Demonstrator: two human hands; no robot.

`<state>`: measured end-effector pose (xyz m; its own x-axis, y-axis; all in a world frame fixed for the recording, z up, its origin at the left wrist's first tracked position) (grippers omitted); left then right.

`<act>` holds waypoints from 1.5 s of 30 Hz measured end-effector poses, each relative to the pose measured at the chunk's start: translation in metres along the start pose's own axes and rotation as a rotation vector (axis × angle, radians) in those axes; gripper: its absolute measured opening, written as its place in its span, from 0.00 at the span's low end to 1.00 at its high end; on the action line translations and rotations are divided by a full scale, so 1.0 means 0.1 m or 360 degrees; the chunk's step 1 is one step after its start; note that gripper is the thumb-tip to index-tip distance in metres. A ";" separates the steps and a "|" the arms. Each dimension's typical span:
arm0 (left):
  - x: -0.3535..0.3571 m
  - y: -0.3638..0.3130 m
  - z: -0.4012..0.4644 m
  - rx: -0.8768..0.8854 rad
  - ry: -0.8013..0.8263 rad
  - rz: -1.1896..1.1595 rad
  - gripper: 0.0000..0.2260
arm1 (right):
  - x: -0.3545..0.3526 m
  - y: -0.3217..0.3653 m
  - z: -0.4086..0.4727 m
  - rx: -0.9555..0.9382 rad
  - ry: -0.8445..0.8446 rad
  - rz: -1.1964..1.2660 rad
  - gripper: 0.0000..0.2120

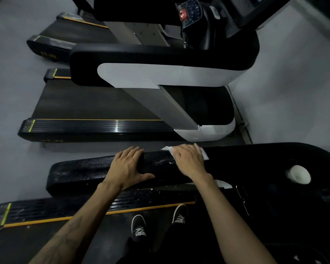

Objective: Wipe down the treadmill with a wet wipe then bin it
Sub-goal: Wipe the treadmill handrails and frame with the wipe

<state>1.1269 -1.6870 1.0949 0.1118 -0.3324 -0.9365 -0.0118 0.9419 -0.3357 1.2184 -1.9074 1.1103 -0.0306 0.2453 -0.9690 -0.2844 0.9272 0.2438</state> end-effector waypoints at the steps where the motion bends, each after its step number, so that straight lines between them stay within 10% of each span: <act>1: 0.00 -0.01 -0.01 -0.0011 -0.0017 -0.0005 0.52 | 0.02 0.00 -0.02 -0.0074 0.0003 0.0062 0.19; 45: 0.01 -0.01 -0.04 -0.0053 -0.0148 -0.0118 0.44 | 0.20 0.03 -0.41 -0.0338 -0.0301 -0.0140 0.26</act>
<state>1.1235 -1.6888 1.0942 0.2053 -0.3938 -0.8960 -0.0329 0.9122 -0.4084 1.1780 -1.9114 1.0903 0.1767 0.2336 -0.9561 -0.4727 0.8722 0.1258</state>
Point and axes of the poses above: each hand's wrist, its own z-axis towards the middle knuckle, its own x-axis out of the palm, y = z × x, the point moved 2 cm from there along z, towards the middle knuckle, and after that the axes turned 14 degrees about -y, right-handed, at the moved point
